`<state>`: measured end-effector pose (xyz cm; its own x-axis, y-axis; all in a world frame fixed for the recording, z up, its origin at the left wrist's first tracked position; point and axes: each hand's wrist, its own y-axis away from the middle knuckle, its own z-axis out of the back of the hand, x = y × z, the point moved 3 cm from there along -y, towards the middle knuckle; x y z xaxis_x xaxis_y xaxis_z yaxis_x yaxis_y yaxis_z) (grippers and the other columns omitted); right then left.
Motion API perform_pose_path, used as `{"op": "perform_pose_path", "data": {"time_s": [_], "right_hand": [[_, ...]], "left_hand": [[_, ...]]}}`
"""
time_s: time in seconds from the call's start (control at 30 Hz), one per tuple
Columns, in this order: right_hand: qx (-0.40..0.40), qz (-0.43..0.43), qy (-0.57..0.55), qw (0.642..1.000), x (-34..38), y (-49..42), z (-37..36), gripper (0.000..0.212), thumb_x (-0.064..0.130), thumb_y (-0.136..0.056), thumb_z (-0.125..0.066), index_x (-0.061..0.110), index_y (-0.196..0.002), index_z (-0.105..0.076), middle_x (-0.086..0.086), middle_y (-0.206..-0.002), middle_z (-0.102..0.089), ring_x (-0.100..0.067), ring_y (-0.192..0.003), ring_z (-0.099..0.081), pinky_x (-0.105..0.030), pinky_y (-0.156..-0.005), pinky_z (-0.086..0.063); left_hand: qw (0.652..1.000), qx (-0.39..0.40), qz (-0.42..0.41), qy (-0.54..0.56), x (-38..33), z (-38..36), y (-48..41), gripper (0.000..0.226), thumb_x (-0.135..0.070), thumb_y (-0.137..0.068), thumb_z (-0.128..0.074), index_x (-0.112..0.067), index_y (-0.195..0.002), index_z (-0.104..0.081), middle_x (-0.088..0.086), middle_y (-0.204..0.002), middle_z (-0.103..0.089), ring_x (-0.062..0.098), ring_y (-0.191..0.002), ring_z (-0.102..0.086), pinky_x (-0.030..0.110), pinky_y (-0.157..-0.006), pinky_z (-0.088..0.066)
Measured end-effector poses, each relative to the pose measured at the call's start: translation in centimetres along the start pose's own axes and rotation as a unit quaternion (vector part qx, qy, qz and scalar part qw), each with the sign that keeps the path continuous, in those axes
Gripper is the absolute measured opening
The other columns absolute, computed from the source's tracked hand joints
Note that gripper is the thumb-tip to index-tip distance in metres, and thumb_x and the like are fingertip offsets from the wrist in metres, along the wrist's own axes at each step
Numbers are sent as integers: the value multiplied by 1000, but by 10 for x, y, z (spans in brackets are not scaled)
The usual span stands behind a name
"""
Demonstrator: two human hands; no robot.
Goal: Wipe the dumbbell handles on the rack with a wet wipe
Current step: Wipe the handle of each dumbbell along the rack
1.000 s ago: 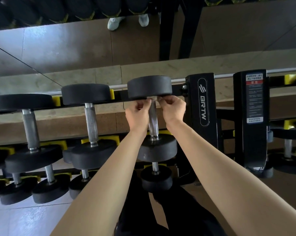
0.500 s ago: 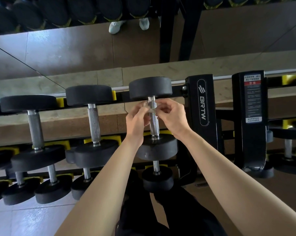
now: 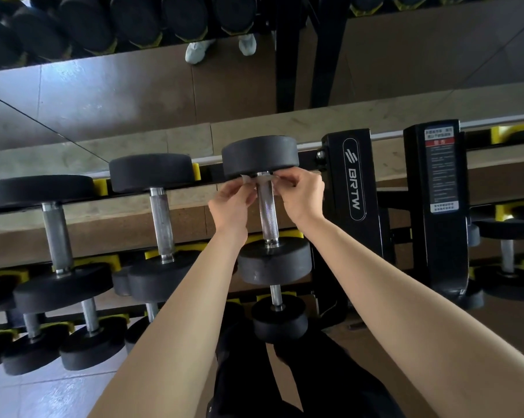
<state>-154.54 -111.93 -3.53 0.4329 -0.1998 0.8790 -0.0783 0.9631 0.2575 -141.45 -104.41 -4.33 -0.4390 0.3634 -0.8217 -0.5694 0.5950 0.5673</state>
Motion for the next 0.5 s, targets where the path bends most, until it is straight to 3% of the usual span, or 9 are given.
{"op": "perform_pose_path", "data": {"time_s": [0.07, 0.23, 0.33, 0.4, 0.5], "right_hand": [[-36, -19, -10, 999, 0, 1, -8, 10, 19, -88, -78, 13, -96, -80, 9, -79, -74, -8, -78, -71, -28, -79, -59], [-55, -31, -13, 998, 1, 3, -19, 9, 22, -87, -79, 13, -90, -78, 9, -77, -71, -11, -79, -70, -33, -79, -59], [-45, -35, -6, 998, -2, 0, -19, 8, 20, -89, -77, 12, -91, -77, 5, -80, -73, -12, -80, -70, -33, -79, -59], [-54, -61, 0, 997, -8, -3, -16, 10, 16, -93, -72, 10, -99, -77, 3, -88, -74, -13, -84, -69, -35, -83, -59], [-52, -110, -1, 993, -15, -8, -11, 15, 19, -96, -68, 10, -107, -75, 6, -89, -69, -11, -87, -66, -34, -86, -57]], "left_hand": [[1000, -13, -9, -6, 3, 1, -8, 4, -18, -89, -78, -15, -91, -77, 3, -90, -78, 17, -86, -74, 31, -85, -60], [998, -52, 42, -1, 11, -2, -17, 9, -25, -88, -81, -16, -90, -77, -7, -73, -72, 7, -67, -63, 29, -73, -51], [996, -55, 68, 9, 12, -9, -15, 11, -27, -88, -80, -17, -92, -77, -8, -74, -73, 11, -76, -69, 30, -83, -54], [998, -55, 37, -3, 10, -12, -9, 8, -25, -90, -78, -17, -92, -77, -9, -82, -76, 6, -88, -73, 25, -86, -54], [995, -64, -51, -63, 7, -15, 1, 6, -22, -88, -78, -20, -94, -78, -9, -89, -78, -2, -87, -72, 20, -82, -53]]}}
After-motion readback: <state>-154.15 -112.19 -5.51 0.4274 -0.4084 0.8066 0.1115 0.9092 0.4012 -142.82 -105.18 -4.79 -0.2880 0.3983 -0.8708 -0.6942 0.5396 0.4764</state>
